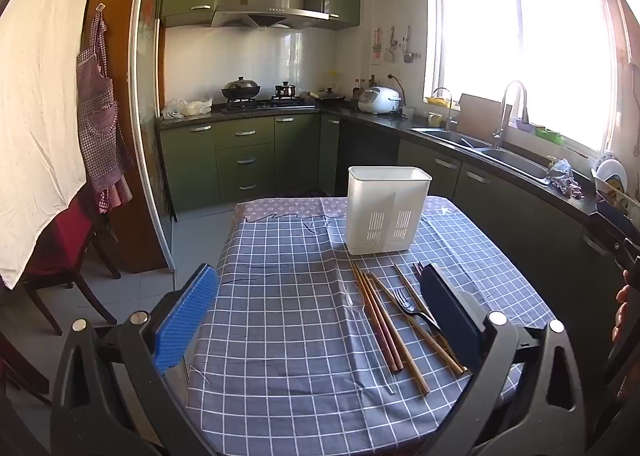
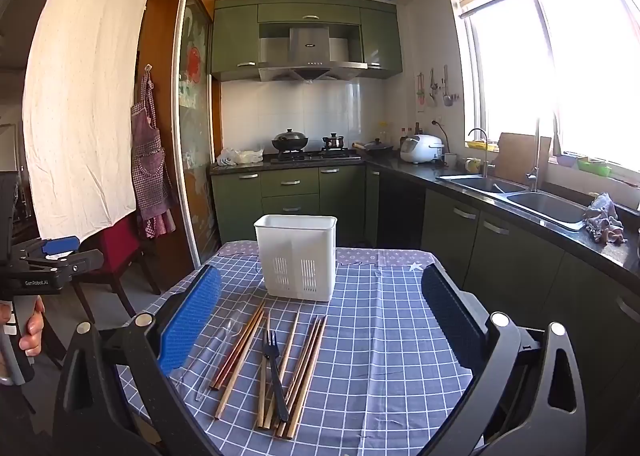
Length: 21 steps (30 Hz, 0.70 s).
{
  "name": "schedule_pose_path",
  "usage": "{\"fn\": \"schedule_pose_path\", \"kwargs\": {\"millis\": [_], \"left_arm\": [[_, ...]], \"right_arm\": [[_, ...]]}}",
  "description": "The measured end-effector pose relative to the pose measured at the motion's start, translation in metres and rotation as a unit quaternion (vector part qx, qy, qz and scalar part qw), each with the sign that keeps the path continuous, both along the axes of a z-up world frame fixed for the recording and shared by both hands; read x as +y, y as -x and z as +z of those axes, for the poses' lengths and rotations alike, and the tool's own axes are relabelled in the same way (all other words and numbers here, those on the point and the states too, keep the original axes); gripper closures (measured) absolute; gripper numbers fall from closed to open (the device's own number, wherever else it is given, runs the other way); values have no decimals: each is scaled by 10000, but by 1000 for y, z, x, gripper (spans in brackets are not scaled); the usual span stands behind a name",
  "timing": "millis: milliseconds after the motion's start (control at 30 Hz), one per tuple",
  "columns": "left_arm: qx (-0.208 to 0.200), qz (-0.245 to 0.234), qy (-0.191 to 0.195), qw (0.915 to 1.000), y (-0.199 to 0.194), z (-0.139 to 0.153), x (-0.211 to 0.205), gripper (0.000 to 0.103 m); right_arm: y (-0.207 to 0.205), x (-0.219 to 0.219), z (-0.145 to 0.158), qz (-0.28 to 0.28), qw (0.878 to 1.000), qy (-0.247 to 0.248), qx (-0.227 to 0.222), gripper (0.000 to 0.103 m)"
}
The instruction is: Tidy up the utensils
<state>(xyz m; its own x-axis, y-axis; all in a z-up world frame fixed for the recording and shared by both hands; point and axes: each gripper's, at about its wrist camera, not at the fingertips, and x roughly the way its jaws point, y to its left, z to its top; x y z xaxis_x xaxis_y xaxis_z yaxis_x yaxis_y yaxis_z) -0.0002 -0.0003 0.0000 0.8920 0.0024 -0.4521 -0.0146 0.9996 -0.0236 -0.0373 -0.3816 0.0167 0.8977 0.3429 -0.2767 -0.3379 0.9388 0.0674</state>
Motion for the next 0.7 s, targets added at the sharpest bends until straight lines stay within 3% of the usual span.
{"fn": "schedule_pose_path", "kwargs": {"millis": [700], "left_arm": [[80, -6, 60, 9999, 1, -5, 1, 6]], "right_arm": [[-2, 0, -9, -8, 10000, 35, 55, 4]]}}
